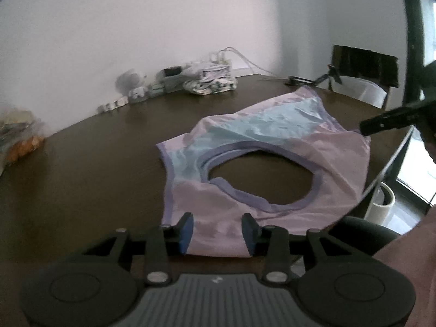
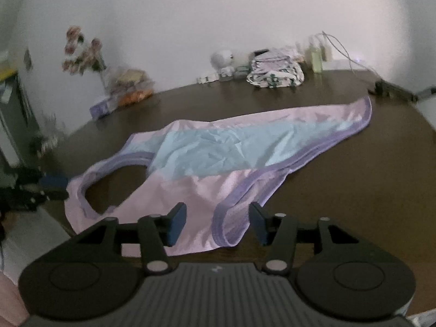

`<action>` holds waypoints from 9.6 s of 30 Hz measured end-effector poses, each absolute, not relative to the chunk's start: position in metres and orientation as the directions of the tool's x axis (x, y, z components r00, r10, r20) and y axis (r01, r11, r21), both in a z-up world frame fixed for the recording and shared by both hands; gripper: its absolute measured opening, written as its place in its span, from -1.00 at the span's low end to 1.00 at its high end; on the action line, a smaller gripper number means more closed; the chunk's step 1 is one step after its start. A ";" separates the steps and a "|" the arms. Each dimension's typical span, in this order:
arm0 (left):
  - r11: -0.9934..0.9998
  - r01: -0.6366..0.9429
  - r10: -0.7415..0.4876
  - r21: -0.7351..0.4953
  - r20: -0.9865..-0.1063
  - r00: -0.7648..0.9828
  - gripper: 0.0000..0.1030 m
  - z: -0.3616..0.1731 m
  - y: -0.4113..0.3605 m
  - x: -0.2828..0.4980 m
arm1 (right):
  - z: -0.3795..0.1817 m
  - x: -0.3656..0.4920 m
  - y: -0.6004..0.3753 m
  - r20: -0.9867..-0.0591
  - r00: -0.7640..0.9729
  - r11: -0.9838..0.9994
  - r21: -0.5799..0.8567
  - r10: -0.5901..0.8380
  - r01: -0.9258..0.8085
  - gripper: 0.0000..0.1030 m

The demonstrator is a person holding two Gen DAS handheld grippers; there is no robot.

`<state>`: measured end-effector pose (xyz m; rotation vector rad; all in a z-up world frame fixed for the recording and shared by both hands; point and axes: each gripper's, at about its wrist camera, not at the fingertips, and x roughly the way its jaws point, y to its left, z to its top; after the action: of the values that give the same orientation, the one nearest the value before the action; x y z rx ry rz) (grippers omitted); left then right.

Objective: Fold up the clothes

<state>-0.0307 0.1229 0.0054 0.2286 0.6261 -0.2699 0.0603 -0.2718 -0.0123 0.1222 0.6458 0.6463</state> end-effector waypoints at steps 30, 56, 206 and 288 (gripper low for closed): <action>0.941 0.308 -0.139 0.141 -0.667 0.732 -0.89 0.025 0.095 0.142 | 0.020 0.186 -0.213 -0.608 0.649 0.838 0.051 0.457 -0.543 0.58; 0.860 0.292 0.045 0.418 -0.634 0.772 -0.96 -0.015 0.104 0.214 | -0.031 0.289 -0.209 -0.641 0.683 0.904 0.043 0.351 -0.424 0.82; 0.474 0.256 0.110 0.842 -0.345 0.932 -0.47 -0.055 0.034 -0.008 | 0.018 0.062 -0.129 -0.578 0.683 0.452 -0.512 0.447 -0.730 -0.98; 0.789 0.614 -0.394 0.038 -0.735 0.552 -0.88 0.011 0.181 0.263 | 0.000 0.336 -0.190 -0.755 0.100 0.503 0.325 0.648 -0.801 -0.97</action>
<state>0.2632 0.1810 0.0111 0.3077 0.7829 -0.6068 0.3358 -0.1904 -0.0001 -0.1836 1.0025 1.0793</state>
